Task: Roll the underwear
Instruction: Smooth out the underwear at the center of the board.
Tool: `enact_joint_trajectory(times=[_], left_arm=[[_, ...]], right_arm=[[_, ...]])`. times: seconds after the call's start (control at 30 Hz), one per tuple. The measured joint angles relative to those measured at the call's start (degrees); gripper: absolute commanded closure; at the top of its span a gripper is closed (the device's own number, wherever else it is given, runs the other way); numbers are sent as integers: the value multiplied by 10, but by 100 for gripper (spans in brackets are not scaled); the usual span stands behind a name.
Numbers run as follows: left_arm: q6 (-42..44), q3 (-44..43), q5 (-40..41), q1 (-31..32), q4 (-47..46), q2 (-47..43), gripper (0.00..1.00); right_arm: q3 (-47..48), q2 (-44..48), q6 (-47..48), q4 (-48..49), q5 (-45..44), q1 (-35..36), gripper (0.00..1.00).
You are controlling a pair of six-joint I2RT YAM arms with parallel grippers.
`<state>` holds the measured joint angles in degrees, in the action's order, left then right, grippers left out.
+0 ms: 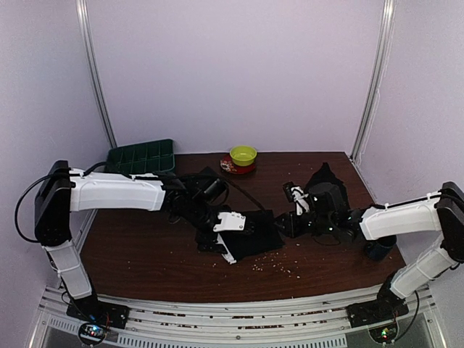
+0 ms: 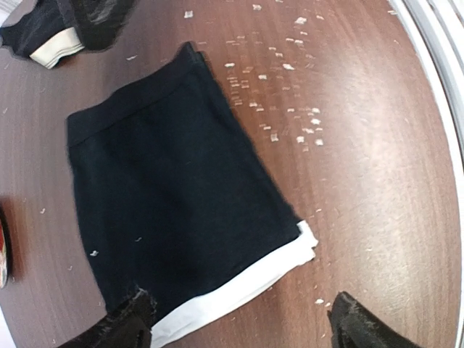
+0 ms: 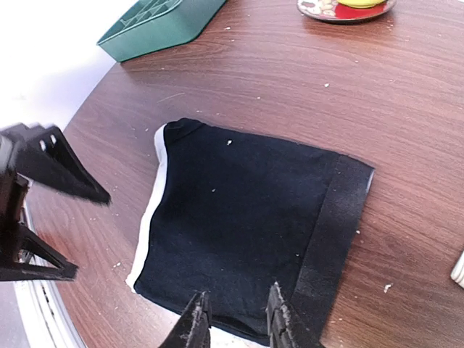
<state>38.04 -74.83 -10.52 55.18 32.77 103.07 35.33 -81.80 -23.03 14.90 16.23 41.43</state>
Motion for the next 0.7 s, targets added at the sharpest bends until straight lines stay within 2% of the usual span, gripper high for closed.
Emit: enact_joint_trajectory(times=[0.1,0.5,0.57,0.63,0.67,0.7], left_arm=[[-3,7,-8,12,-3,14,44],[-10,-42,-26,34,2,139,90],[-3,-42,-26,34,3,138,94],[3,-34,-27,34,1,134,94],[6,-27,-27,34,0,129,92],[9,-20,-26,34,0,125,85]], right_arm=[[-2,-16,2,10,7,4,75],[1,-129,-5,9,17,8,78],[2,-129,-9,8,12,8,78],[1,-128,-12,7,6,8,79],[-1,-125,-13,6,3,8,79],[-2,-123,-14,3,1,8,79]])
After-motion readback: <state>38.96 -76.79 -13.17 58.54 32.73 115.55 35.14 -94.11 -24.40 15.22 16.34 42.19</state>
